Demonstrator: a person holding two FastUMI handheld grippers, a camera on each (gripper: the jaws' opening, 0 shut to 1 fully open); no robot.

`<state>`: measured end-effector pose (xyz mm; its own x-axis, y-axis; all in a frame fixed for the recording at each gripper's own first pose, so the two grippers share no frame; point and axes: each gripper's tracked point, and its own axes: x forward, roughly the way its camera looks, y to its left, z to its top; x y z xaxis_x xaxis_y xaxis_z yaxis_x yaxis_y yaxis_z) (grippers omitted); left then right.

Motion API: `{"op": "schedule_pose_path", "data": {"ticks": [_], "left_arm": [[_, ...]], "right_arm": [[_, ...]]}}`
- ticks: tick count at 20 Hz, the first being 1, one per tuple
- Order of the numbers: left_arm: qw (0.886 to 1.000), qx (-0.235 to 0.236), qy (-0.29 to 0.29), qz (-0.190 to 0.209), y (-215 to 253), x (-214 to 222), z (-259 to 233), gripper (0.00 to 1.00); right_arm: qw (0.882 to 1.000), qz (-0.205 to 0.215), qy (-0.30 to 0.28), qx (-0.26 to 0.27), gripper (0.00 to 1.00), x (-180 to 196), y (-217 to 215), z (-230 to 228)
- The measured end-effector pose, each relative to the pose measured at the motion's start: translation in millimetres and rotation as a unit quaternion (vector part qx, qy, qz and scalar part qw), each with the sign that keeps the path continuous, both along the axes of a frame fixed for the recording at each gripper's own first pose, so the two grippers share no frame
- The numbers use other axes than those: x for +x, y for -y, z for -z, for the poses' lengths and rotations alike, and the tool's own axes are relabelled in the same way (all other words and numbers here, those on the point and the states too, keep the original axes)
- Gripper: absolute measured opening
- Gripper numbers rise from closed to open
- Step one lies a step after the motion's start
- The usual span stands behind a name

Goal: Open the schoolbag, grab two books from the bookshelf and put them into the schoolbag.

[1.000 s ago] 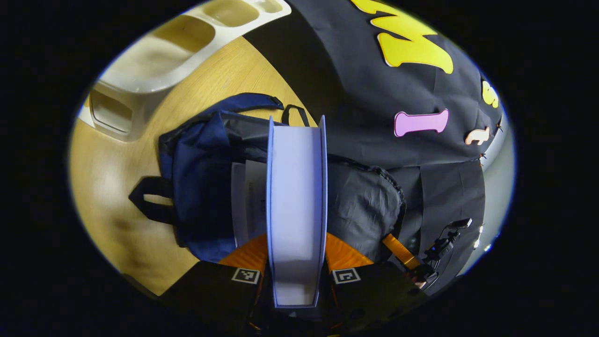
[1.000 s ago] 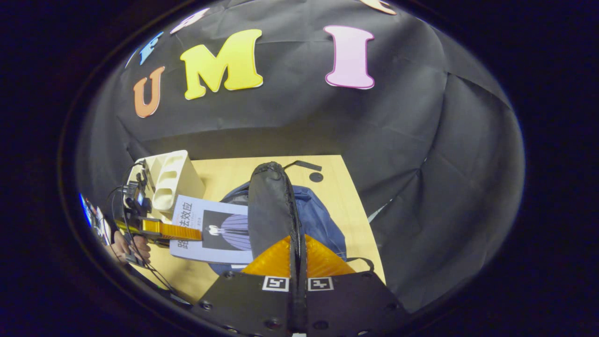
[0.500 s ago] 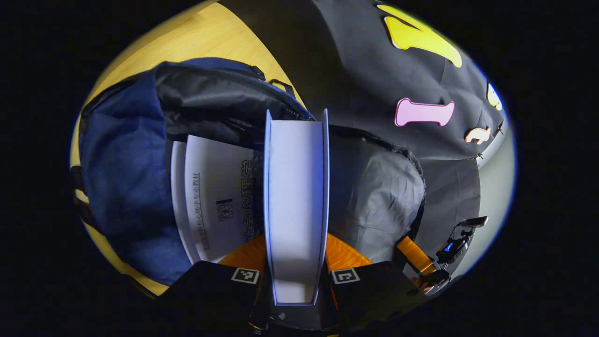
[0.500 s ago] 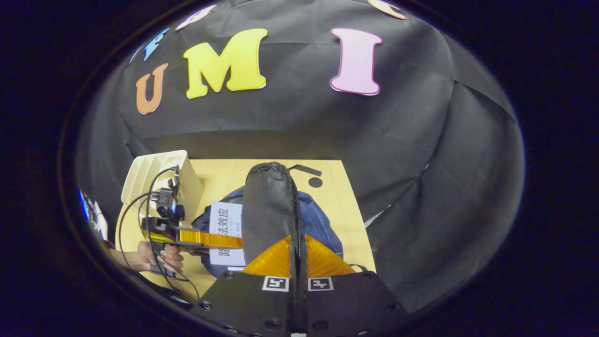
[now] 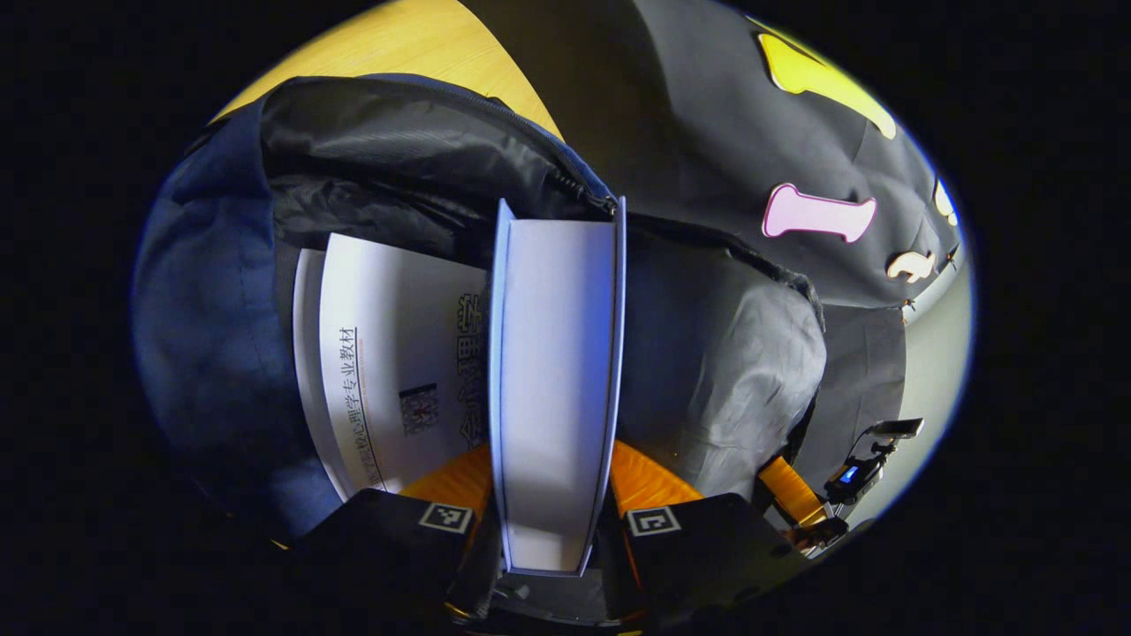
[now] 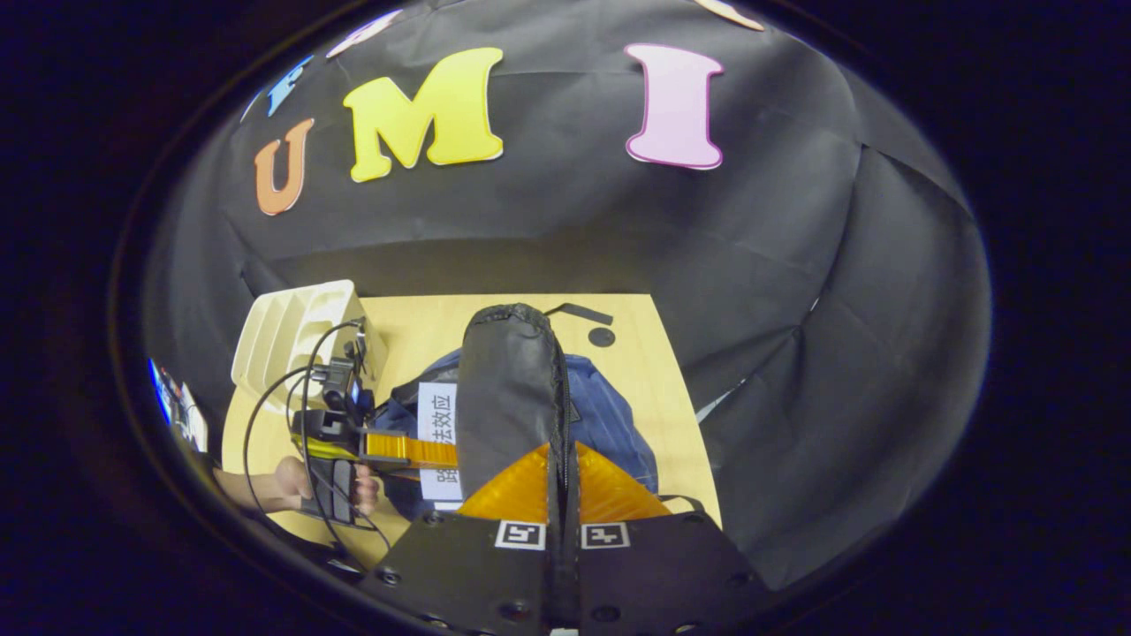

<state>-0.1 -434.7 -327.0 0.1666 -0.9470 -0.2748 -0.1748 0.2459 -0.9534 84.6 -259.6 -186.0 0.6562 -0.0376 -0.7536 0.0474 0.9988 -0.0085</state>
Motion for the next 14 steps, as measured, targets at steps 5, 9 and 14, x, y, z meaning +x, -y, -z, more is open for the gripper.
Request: {"op": "schedule_pose_path", "data": {"ticks": [5, 9, 14], "left_arm": [[0.995, 0.084, -0.042, 0.03, -16.0, -10.8, 19.5, 0.86], [0.987, 0.148, -0.033, 0.059, -34.1, -22.3, 11.7, 0.97], [0.954, 0.284, 0.061, 0.071, -95.9, -19.8, -7.8, 0.98]], "right_arm": [[1.0, -0.006, -0.001, 0.004, 0.0, 0.6, -6.4, 5.7], [1.0, -0.01, 0.0, 0.009, 0.0, 0.9, -9.8, 7.9], [1.0, -0.009, 0.011, 0.026, 0.0, 0.7, -18.0, 7.8]]}}
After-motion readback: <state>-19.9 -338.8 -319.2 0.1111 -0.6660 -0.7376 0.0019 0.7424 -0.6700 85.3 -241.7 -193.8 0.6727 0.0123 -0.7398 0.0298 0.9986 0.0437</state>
